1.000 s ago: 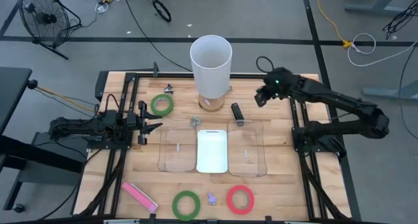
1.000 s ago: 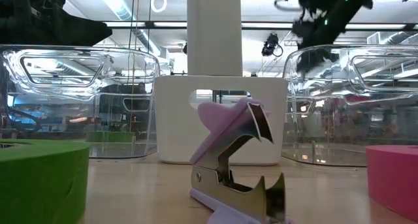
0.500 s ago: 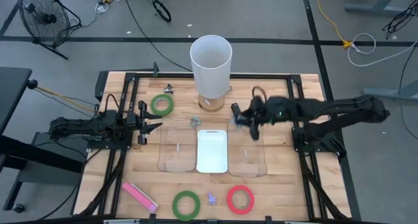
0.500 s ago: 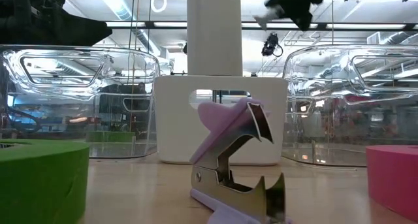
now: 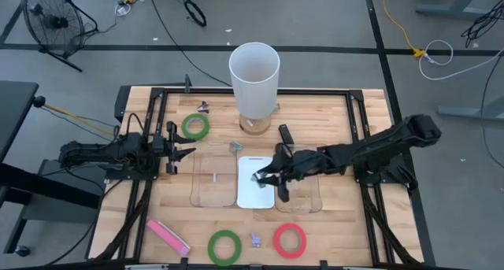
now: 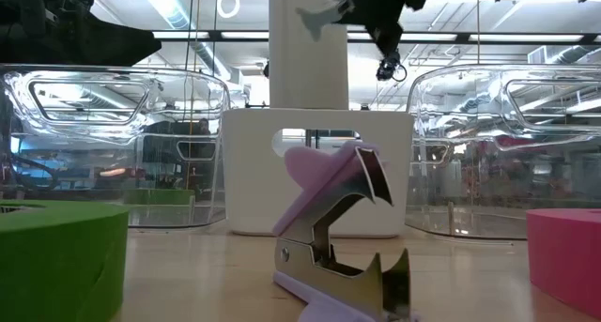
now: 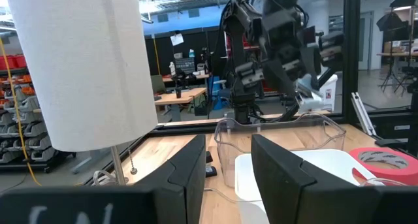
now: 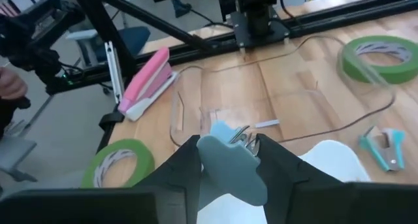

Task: Pick and place Stapler, Stapler remover, tape
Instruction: Put the gray staple remover into the white bin, then put the black stapler into the left transparent bin

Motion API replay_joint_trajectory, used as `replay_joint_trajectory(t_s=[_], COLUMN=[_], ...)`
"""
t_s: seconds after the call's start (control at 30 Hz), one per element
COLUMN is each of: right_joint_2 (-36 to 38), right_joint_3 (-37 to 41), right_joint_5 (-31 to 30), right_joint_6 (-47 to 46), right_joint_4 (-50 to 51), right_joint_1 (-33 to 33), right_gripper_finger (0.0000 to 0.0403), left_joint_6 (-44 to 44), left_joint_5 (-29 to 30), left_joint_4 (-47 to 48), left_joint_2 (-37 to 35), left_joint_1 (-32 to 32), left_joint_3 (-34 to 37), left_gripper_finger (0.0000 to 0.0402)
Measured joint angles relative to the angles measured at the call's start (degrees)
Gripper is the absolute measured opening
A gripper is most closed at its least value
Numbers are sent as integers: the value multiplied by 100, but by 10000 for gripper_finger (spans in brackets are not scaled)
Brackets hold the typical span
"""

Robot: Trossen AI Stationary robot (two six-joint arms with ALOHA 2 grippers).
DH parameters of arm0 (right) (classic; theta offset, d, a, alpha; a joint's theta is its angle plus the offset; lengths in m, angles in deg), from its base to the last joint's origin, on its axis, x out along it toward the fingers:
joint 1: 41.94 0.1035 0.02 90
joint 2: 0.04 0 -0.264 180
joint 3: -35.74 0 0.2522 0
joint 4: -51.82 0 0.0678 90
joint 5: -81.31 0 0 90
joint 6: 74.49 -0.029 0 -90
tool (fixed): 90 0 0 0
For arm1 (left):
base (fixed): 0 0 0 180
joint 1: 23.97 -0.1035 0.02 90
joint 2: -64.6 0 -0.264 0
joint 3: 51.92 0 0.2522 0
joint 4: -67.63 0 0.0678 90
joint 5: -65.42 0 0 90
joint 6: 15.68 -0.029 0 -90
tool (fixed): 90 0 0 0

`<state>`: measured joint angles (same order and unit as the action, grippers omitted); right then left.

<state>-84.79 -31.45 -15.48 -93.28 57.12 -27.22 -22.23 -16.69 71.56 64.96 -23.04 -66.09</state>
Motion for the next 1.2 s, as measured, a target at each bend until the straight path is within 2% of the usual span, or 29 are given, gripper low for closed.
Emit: replay_joint_trajectory(t_s=[0.3, 0.5, 0.63, 0.93, 1.2], right_joint_2=[-149, -149, -149, -64, 416], right_joint_3=[0, -2, -2, -2, -2], right_joint_5=[-178, -210, -400, -1392, -1823], right_joint_6=[98, 127, 129, -83, -190], right_joint_4=[-164, -227, -226, 78, 1592], right_joint_1=[-2, -2, -2, -222, -1086], right_gripper_finger=[117, 221, 250, 238, 219], left_joint_6=[0, 0, -1, 0, 0], left_joint_5=[0, 1, 1, -1, -16], left_joint_4=[-26, -26, -26, -26, -26], left_joint_2=[0, 0, 0, 0, 0], left_joint_1=[0, 0, 0, 0, 0], left_joint_3=[1, 0, -1, 1, 1], left_gripper_finger=[128, 128, 128, 128, 128])
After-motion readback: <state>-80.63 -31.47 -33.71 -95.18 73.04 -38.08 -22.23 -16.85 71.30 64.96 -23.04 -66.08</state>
